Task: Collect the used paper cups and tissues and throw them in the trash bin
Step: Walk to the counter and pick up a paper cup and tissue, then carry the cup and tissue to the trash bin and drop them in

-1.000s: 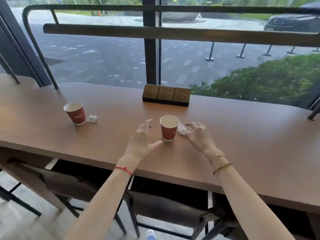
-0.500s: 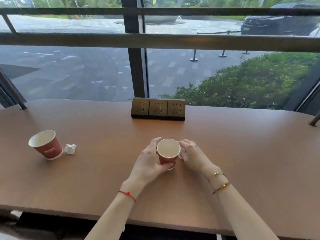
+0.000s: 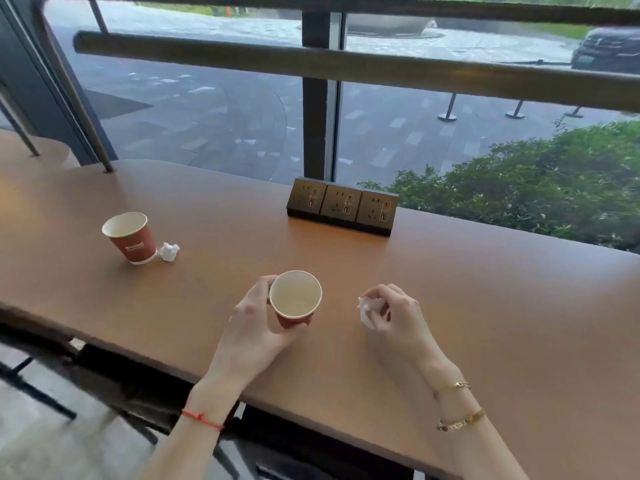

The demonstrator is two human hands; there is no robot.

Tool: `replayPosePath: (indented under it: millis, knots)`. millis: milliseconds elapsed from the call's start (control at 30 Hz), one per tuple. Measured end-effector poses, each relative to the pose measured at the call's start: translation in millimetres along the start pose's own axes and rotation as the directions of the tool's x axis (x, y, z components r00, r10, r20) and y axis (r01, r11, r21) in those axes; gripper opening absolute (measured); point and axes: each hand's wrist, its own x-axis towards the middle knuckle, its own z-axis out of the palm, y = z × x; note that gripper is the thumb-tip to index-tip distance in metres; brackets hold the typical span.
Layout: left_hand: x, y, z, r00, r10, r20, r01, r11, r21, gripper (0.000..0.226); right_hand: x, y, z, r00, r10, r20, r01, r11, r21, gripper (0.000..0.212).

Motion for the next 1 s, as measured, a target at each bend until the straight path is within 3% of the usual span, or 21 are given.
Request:
replayPosePath:
  millis: [233,400,600,833,1000]
  knots:
    - [-105.7,-11.6,-36.1,0.957,-0.188,-0.219,0.208,0.975,0.073,0.067,-41.7,-22.3,17.5,0.971,-0.18,0.16,0.167,0.982,0.094,0.026]
    - [-197.9,-10.7,-64.7,0.863,-0.343,-0.37,0.397,0.915,0.078,0.069,-74.0,-53.4,55.1,0.9,-0.305,0.311,0.275,0.952,0.136,0.017]
    - [-315.0,2.3,-87.6,0.633,-0.501,-0.59,0.595,0.803,-0.043,0.066,-123.4,-97.7,105.3,0.76,-0.448,0.471,0.402,0.893,0.201,0.021]
    - [-451.6,20.0,-106.3,0.345,-0.561,-0.753,0.733,0.662,-0.157,0.068,-203.8,-172.9,165.1,0.488,-0.6,0.634,0.521,0.783,0.34,0.023]
    - [-575.7,42.6,-120.8,0.086,-0.534,-0.841,0.832,0.503,-0.235,0.071,-305.1,-233.4,210.0,0.273,-0.67,0.69,0.548,0.698,0.46,0.025]
